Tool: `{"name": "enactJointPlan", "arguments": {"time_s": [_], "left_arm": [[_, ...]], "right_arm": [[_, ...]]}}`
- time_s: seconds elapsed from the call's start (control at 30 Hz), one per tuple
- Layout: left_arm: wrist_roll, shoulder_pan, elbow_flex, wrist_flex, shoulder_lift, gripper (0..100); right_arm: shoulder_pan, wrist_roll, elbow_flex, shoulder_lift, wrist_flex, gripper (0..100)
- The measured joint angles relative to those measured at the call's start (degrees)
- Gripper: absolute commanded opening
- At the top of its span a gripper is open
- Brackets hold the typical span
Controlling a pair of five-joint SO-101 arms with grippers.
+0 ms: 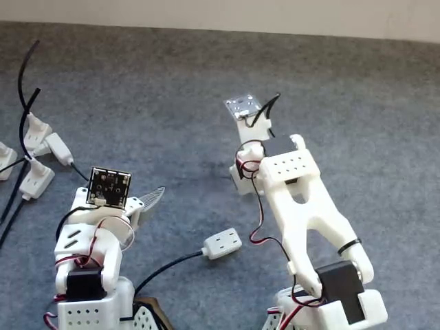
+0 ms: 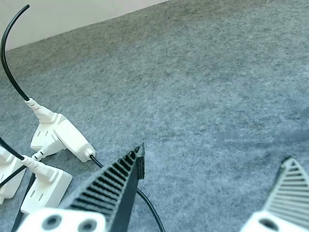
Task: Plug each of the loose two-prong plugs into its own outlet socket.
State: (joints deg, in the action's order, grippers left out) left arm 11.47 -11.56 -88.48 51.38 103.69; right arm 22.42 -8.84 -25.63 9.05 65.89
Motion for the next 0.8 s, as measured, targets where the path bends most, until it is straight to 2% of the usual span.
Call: {"name": "enactJointPlan", "arguments": {"time_s": [0.27, 0.4, 0.5, 0.7, 0.8], "left_arm": [[0.0, 0.0, -1.23, 0.0, 0.0, 40], [0.0, 0.0, -1.23, 0.0, 0.0, 40], [0.0, 0.0, -1.23, 0.0, 0.0, 40], [0.0, 0.97, -1.41, 0.0, 0.0, 40], [0.09, 2.64, -2.46, 0.0, 0.0, 40]], "right_arm": [[-0.44, -1.85, -3.52, -4.66, -4.66, 25.6], [-0.26, -7.56, -2.64, -6.15, -9.58, 25.6], [-0.18, -19.87, 0.62, -8.53, -11.16, 25.6], [0.62, -47.47, 8.35, -17.67, -5.71, 25.6], [0.79, -56.88, 10.37, -21.1, -5.01, 25.6]]}}
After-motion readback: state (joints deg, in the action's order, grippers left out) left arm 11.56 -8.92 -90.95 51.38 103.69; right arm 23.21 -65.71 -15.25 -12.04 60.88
